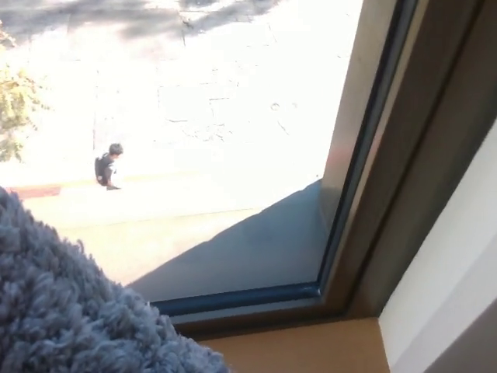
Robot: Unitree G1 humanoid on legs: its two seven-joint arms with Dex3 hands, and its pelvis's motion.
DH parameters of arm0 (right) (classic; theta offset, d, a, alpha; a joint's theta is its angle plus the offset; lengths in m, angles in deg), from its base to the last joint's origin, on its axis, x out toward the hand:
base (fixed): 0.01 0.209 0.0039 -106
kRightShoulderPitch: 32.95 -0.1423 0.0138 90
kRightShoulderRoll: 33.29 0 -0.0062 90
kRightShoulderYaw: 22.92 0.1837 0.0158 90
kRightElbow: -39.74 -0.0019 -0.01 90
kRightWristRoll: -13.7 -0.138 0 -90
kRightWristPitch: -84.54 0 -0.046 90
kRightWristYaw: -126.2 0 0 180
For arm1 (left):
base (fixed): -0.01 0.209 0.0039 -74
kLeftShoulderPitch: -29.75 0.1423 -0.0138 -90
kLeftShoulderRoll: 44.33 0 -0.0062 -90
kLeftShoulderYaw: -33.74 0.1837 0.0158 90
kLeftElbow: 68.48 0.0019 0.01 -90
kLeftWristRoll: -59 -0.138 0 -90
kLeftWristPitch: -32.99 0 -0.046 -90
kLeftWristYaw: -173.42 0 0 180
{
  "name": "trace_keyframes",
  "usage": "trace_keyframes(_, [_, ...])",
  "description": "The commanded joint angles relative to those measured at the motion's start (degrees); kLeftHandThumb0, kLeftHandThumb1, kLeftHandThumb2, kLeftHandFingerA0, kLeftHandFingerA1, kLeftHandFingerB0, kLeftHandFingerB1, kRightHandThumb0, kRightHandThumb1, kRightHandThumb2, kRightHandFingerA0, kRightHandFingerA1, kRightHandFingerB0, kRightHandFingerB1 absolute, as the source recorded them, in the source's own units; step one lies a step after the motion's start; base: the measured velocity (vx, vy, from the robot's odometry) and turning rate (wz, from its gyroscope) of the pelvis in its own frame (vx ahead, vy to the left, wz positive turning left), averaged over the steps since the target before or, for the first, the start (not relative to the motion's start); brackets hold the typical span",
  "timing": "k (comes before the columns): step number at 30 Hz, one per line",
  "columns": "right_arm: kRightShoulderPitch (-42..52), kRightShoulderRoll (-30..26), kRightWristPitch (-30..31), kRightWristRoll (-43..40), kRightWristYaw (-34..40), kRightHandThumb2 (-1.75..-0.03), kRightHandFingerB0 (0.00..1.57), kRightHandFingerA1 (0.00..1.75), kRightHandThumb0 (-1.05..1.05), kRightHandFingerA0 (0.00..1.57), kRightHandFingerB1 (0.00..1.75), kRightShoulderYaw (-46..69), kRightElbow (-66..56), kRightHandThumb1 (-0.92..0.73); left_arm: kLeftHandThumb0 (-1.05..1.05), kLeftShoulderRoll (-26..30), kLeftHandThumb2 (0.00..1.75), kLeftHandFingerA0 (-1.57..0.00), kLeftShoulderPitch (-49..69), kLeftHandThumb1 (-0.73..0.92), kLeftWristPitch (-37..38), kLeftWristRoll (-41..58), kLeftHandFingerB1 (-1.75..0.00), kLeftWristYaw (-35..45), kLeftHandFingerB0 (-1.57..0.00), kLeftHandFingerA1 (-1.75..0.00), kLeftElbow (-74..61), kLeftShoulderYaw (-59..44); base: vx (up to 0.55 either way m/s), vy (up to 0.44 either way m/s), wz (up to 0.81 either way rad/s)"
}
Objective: Pick up a grey duster using the right hand and walk towards the window and then clean the window using the duster
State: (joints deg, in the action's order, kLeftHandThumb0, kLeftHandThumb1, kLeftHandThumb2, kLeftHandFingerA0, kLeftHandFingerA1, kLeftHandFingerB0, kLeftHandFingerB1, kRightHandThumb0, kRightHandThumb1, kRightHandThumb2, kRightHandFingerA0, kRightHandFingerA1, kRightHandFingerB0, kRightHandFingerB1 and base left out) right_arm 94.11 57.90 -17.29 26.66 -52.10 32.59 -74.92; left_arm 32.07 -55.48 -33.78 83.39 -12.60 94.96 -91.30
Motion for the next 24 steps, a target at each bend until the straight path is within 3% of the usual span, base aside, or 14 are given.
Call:
trace_keyframes(1, [-0.51,0.86,-1.67,-1.34,-2.29,-1.41,0.9,1.75,-0.38,1.08,1.75,-1.43,-0.22,-0.43,-0.14,0.07,0.98,-1.1,0.58,0.56,1.43,-0.53,-0.97,-0.54,-0.92,-1.17,0.15,-0.12,0.04,-0.113,0.46])
trace_keyframes(3, [-1.01,1.15,-1.82,-0.81,-2.23,-1.4,0.89,1.75,-0.4,1.07,1.74,-1.46,-0.02,-0.44,-0.12,0.07,0.93,-1.04,0.7,0.59,1.79,-0.85,-0.95,-0.68,-0.89,-1.21,-0.02,0.15,0.02,-0.124,0.42])
trace_keyframes(4, [-1.34,1.4,-2.04,-0.5,-2.08,-1.41,0.9,1.75,-0.39,1.08,1.74,-1.47,0.28,-0.43,-0.13,0.08,1.01,-1.08,0.75,0.55,1.99,-1.14,-0.96,-1.02,-0.9,-1.17,-0.15,0.44,0.03,-0.142,0.47])
trace_keyframes(5, [-1.62,1.75,-2.13,-0.71,-2.14,-1.4,0.89,1.75,-0.4,1.07,1.73,-1.62,0.51,-0.43,-0.13,0.11,0.92,-1.08,0.78,0.59,2.02,-1.05,-0.97,-1.02,-0.9,-1.19,-0.22,0.41,0.04,-0.212,0.55])
trace_keyframes(9, [-2.16,2.84,-1.73,-1.62,-2.34,-1.34,0.9,1.75,-0.39,1.05,1.71,-2.08,0.97,-0.44,-0.11,0.32,1.02,-1.08,0.75,0.49,1.76,-0.66,-0.94,-0.4,-0.9,-1.13,-0.19,-0.1,-0.02,-0.298,0.14])
trace_keyframes(12, [-2.49,3.07,-2.36,-1.93,-2.56,-1.34,0.88,1.75,-0.38,1.05,1.73,-2.16,1.58,-0.44,-0.13,0.44,0.97,-1.06,0.53,0.52,1.01,-0.48,-0.93,-0.26,-0.9,-1.15,0.17,-0.54,-0.07,-0.115,0.16])
trace_keyframes(16, [-2.13,3.18,-1.33,-1.7,-2.51,-1.28,0.88,1.75,-0.39,1.06,1.71,-2.23,1.1,-0.48,-0.13,0.23,0.99,-1.11,0.54,0.54,1.02,-0.58,-0.97,-0.29,-0.93,-1.16,0.21,-0.65,-0.08,0.092,0.09])
trace_keyframes(19, [-2.1,2.94,-1.67,-1.49,-2.61,-1.36,0.87,1.75,-0.37,1.06,1.73,-2.19,1.24,-0.44,-0.13,0.02,1.04,-1.13,0.7,0.53,1.37,-0.18,-0.97,0.4,-0.94,-1.14,0.19,-1.09,-0.05,0.196,0.02])
trace_keyframes(24, [-2.21,3.03,-1.83,-2.08,-3.02,-1.36,0.87,1.75,-0.38,1.06,1.74,-1.98,1.5,-0.44,-0.12,-0.28,0.99,-1.07,0.85,0.56,1.65,-1.26,-0.96,-0.89,-0.89,-1.17,-0.2,-0.39,-0.09,0.238,0.12])
